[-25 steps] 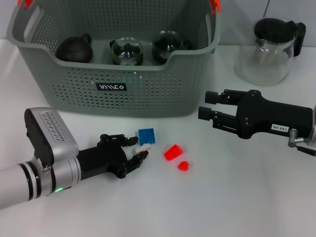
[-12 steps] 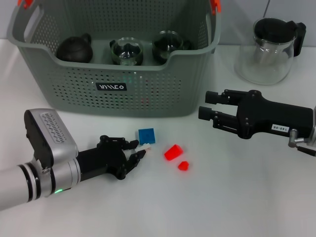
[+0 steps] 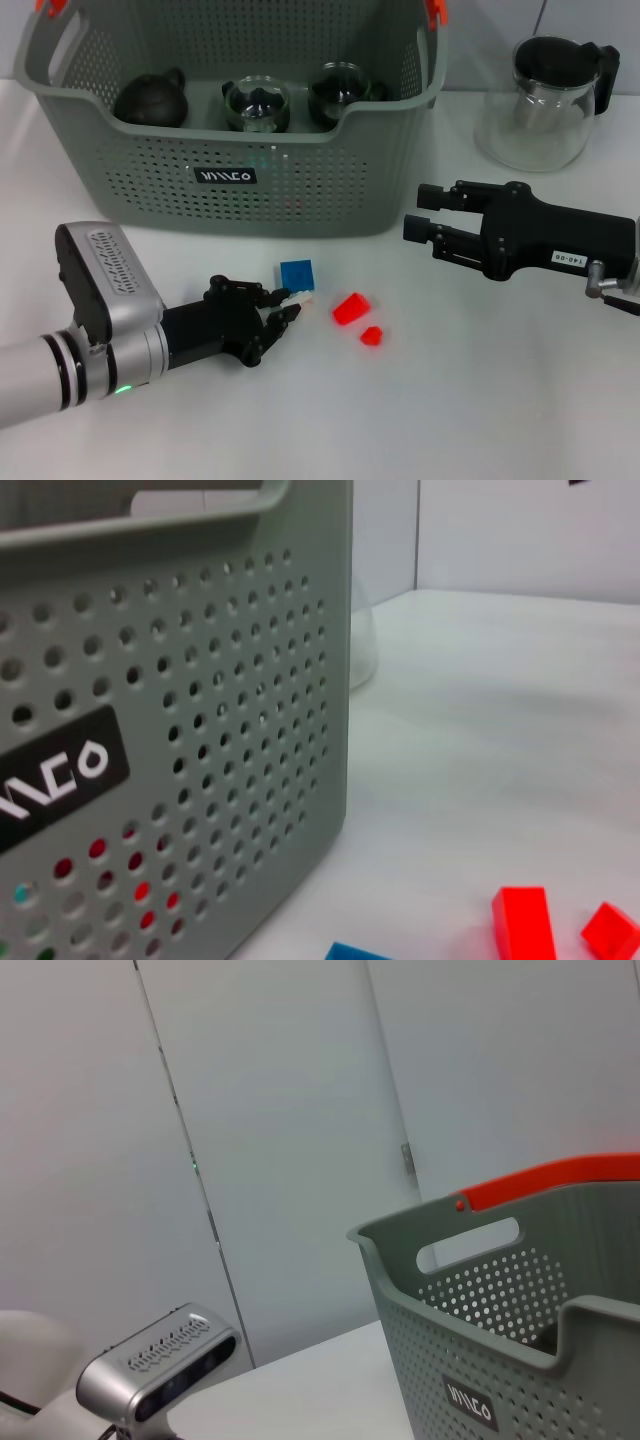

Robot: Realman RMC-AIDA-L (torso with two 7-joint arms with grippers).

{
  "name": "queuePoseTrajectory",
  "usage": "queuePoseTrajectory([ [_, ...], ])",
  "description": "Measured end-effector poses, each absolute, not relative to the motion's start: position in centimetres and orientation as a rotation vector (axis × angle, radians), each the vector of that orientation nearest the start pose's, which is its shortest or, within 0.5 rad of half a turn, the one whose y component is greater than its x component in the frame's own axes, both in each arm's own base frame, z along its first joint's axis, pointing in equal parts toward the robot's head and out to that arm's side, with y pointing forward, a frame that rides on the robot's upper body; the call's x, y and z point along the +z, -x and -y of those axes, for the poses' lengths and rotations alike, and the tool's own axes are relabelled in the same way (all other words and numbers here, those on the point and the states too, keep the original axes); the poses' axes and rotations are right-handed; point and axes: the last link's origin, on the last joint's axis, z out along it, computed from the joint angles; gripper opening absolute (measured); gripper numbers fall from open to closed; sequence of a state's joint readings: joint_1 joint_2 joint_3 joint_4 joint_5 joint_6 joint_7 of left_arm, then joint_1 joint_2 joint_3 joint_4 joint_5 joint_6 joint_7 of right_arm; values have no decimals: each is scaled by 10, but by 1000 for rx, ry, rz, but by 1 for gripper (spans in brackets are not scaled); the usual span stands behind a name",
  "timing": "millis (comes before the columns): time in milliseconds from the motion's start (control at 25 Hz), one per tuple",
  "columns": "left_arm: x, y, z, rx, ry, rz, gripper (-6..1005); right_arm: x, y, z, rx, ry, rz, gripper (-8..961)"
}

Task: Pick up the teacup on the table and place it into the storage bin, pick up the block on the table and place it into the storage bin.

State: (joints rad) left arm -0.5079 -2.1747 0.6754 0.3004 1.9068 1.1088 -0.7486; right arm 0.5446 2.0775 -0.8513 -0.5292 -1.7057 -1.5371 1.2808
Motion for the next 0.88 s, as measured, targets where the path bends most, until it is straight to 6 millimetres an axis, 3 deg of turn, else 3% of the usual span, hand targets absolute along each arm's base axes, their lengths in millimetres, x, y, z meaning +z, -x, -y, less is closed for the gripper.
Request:
queuePoseTrajectory([
  [320, -85, 300, -304, -499, 2563, 412, 172, -19, -232, -333, 967, 2692, -543, 518],
  [800, 17, 298, -304, -876, 2489, 587, 192, -19, -231, -335, 966, 2692, -540, 517],
  [840, 17, 298, -304, -876, 2489, 587, 194, -19, -231, -335, 966, 2692, -540, 517],
  [880, 34, 292, -304, -965, 2478, 586, 195, -19, -231, -335, 966, 2692, -539, 517],
])
